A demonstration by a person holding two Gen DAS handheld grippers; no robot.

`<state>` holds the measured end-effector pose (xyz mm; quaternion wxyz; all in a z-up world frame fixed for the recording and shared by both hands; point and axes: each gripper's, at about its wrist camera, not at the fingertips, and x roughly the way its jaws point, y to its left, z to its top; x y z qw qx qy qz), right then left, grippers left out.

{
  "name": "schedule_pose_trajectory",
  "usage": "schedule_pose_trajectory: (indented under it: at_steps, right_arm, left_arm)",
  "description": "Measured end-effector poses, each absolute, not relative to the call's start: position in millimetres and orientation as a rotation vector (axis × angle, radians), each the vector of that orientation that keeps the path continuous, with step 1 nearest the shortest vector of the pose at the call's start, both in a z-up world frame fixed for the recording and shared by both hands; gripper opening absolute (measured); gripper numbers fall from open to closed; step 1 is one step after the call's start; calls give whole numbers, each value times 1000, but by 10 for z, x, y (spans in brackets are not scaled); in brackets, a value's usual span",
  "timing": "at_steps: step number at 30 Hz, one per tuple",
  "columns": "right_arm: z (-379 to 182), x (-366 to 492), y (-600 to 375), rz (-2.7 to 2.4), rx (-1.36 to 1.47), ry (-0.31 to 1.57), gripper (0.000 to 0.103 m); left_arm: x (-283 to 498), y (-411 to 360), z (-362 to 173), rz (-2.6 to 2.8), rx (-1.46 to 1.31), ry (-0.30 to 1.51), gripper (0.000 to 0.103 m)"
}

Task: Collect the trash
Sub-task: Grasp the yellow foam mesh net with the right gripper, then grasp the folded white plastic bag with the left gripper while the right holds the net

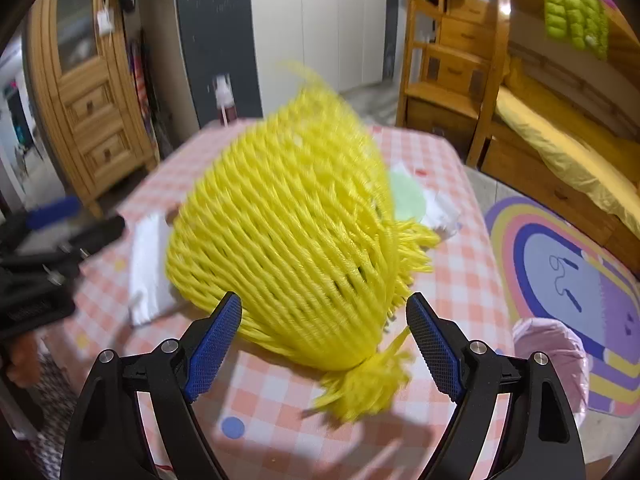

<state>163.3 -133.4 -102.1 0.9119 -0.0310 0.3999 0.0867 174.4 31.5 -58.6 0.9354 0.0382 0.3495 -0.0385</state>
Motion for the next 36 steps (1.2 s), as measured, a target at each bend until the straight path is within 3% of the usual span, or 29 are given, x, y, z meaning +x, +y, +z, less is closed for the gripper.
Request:
schedule_pose_trajectory:
  at_steps: [3,5,7,14,27,36]
  right_arm:
    - [-1091,1632,-1270,195,-96,860,55]
    - [-1082,1590,-1248,195,-117,847,27]
    - [-1019,1542,-1274,210,-100,815,14]
    - [-675,1293,-1550,133,-7,601,13]
    - [-683,1358,-1582,108,18,630,14]
    - [-668,1353,-1567,119,17,636,14]
  left_arm:
    - [1752,383,-596,-65,74,720,91]
    - [1753,411,-614,-57,71,728,91]
    - [1746,439,-629,-53,68,736,91]
    - [1682,328,-752,-94,99,777,91]
    - [1927,-168,-1050,-17,211,892,96]
    - [1812,179,-1139,-13,104,998,96]
